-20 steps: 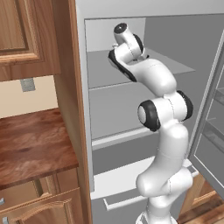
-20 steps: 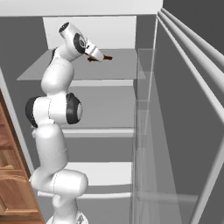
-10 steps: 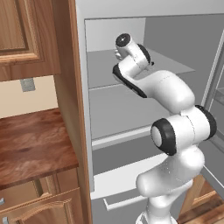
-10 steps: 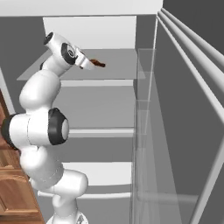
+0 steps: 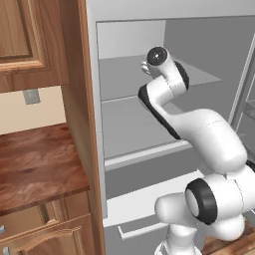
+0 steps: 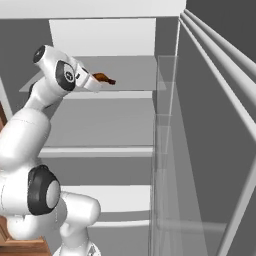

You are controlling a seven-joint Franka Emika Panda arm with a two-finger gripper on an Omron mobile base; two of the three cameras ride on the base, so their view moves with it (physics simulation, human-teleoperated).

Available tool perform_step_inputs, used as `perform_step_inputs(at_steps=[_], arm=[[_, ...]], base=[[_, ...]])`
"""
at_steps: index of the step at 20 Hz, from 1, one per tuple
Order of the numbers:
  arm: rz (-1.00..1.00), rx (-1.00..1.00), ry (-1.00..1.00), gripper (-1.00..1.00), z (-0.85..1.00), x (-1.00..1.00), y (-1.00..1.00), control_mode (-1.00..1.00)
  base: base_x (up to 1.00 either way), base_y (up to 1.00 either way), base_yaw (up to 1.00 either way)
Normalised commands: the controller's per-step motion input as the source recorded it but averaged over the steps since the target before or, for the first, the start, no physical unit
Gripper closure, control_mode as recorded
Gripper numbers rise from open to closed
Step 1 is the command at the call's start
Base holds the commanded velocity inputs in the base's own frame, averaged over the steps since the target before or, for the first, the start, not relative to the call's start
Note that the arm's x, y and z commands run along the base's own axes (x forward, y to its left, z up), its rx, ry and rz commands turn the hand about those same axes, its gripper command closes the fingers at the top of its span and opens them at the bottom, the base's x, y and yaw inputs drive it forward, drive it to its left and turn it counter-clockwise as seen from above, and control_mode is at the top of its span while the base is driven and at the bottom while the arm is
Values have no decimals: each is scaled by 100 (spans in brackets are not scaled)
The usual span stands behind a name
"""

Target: Take the cheese, chicken drumstick, and lemon from the fridge and place them on the plate on the dining counter to create an appetizer plate.

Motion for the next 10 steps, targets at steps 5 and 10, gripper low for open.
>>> perform_step_inputs(at_steps=[5,10], arm=[[2,3,1,100,43,-100,0,-100],[21,1,12,100,12,-100,4,-100]], base=[[0,0,0],[0,0,0]])
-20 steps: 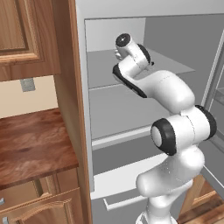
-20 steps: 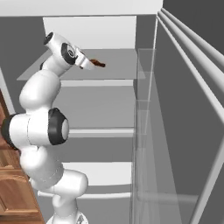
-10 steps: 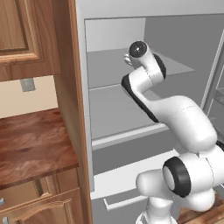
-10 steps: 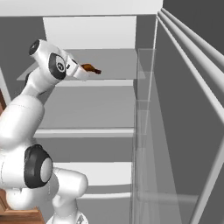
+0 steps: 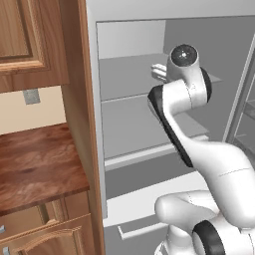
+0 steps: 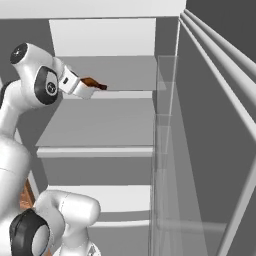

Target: Take the cheese, chicken drumstick, and lemon from the fridge and place them on the plate on the dining counter to create an appetizer plate.

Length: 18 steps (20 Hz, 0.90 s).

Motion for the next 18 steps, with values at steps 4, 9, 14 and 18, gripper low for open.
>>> perform_step_inputs(at_steps=[4,9,14,18], arm=[[40,0,17,100,0,-92,31,-100],[42,1,26,100,0,-54,22,-100],[19,0,8,100,0,-36,14,-100],[0,-4,-13,100,-6,-97,23,-100]], base=[[0,0,0],[0,0,0],[0,0,0],[0,0,0]])
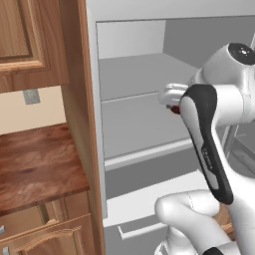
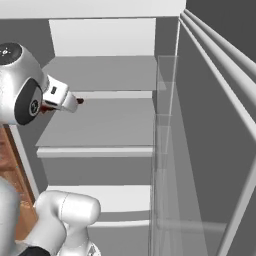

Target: Take the cheese, chicken drumstick, and lemon from the fridge and place them on the plate on the dining counter to create an appetizer plate.

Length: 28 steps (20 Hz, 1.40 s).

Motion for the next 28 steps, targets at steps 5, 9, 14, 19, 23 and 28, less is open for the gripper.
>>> perform_step_inputs(at_steps=[5,9,14,19,23,28], arm=[[0,0,0,100,0,0,0,100],[0,0,0,100,0,0,0,100],[0,0,0,100,0,0,0,100],[0,0,0,100,0,0,0,100],[0,0,0,100,0,0,0,100],[0,0,0,100,0,0,0,100]], base=[[-100,3,0],[-100,0,-7],[-100,5,-52],[-100,12,-68],[-100,6,-68],[-87,-8,-70]])
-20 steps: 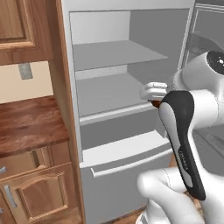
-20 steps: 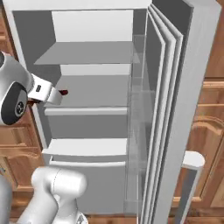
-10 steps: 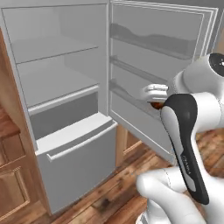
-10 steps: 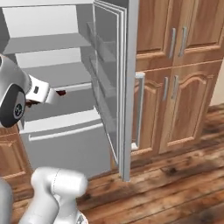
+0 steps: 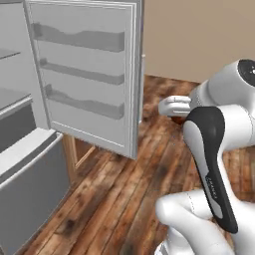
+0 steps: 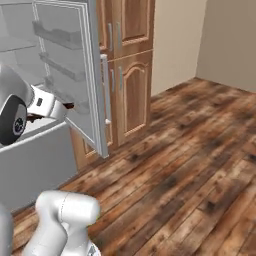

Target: Take the cheese, chicken drumstick, and lemon from the fridge and place them on the plate on the dining counter to create an appetizer plate.

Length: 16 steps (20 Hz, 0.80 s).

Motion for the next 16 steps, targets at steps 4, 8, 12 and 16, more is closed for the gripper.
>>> perform_step_inputs(at_steps=[4,8,12,16], arm=[[0,0,0,100,0,0,0,100],[0,0,0,100,0,0,0,100],[0,0,0,100,0,0,0,100],[0,0,0,100,0,0,0,100]], base=[[-5,-42,-76],[41,-19,-67],[99,6,-48],[100,17,-38]])
